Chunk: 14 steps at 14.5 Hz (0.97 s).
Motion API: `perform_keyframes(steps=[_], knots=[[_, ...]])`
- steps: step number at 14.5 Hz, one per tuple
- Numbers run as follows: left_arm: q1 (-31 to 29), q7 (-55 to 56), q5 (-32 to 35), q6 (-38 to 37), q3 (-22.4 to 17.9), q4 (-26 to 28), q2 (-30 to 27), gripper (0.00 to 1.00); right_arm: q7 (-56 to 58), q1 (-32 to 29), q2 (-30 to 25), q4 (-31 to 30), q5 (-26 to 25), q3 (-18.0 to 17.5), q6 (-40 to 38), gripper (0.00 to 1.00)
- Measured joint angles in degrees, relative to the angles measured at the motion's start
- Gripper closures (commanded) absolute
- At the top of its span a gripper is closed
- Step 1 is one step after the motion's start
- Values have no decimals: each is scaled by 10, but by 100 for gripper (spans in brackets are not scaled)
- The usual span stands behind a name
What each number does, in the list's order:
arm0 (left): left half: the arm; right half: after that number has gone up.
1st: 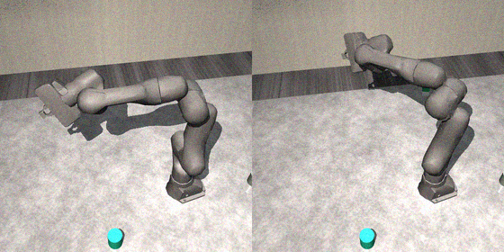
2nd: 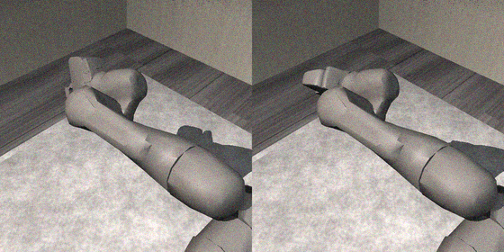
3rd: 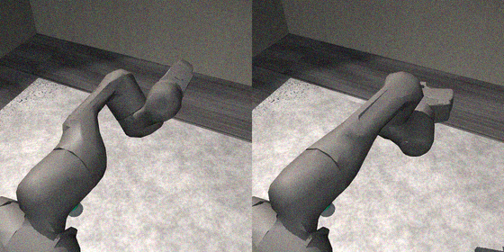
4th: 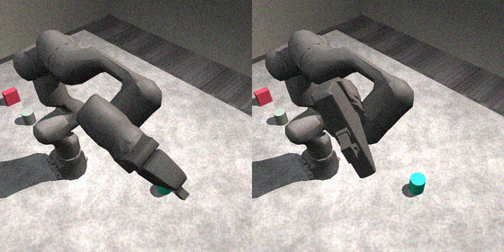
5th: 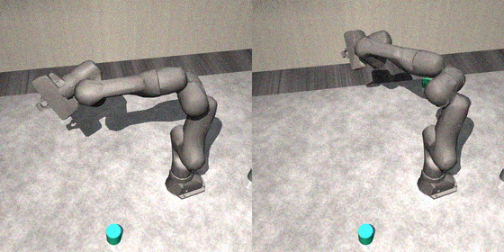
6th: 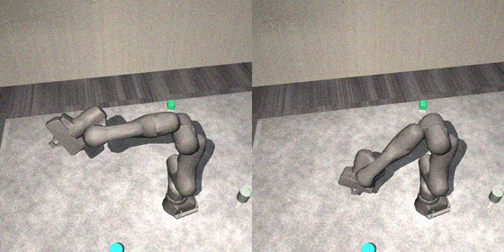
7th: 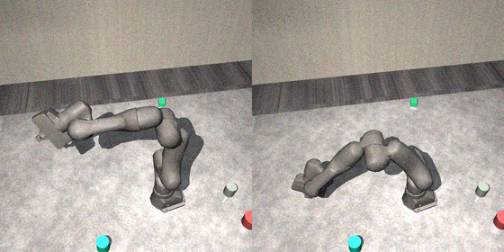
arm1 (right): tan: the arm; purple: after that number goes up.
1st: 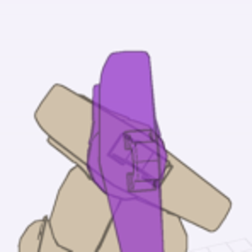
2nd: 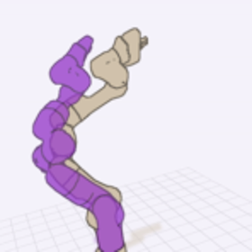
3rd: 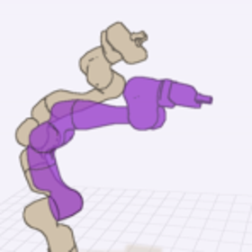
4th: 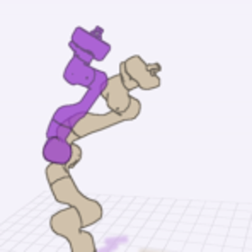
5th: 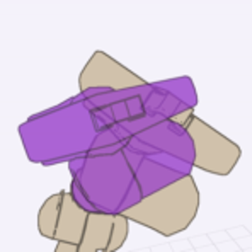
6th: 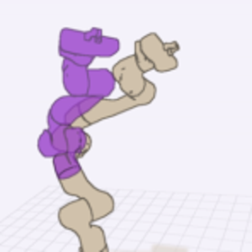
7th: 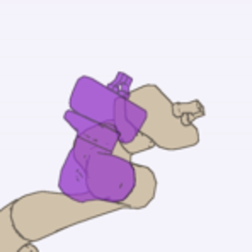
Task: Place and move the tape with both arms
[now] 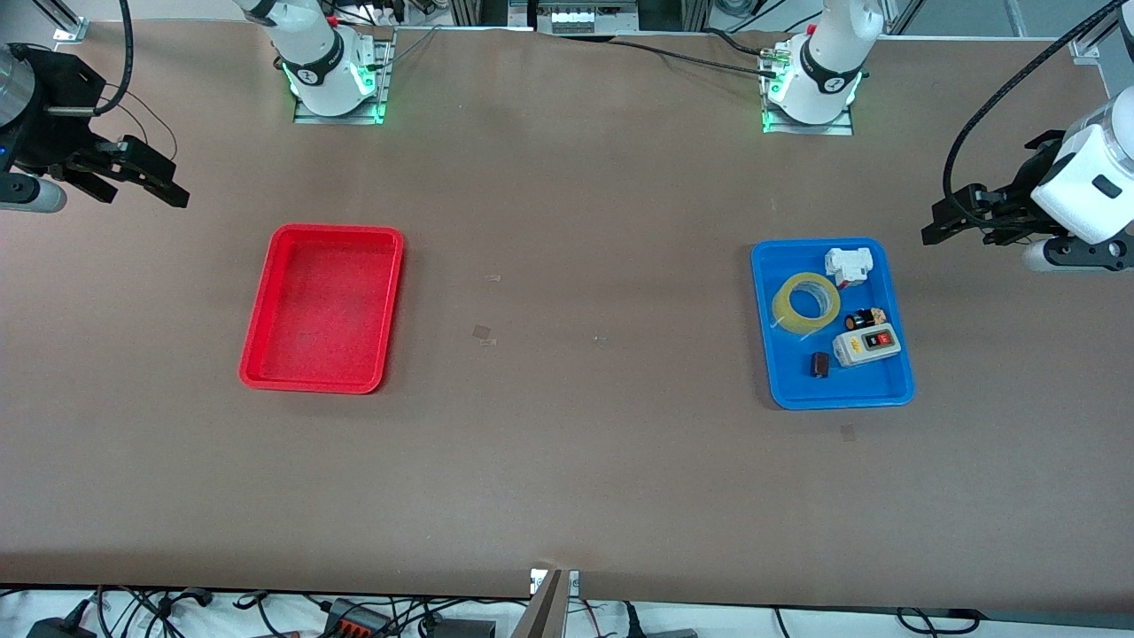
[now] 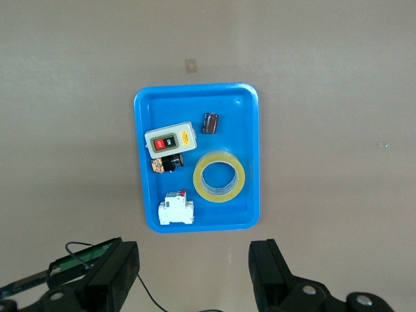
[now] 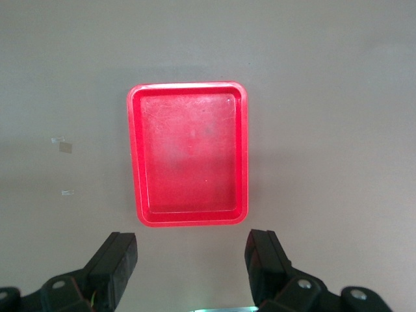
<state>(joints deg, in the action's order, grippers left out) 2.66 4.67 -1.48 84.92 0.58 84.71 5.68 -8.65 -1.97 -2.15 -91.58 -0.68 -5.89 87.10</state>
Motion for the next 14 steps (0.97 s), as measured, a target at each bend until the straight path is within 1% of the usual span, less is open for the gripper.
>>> perform_keyframes(steps=[11, 14], knots=[[0, 4, 0, 1, 0, 1, 2, 0, 0, 0, 0, 3, -1, 0, 1, 2], [-3, 5, 0, 1, -1, 11, 10, 0, 0, 0, 0, 3, -1, 0, 1, 2]])
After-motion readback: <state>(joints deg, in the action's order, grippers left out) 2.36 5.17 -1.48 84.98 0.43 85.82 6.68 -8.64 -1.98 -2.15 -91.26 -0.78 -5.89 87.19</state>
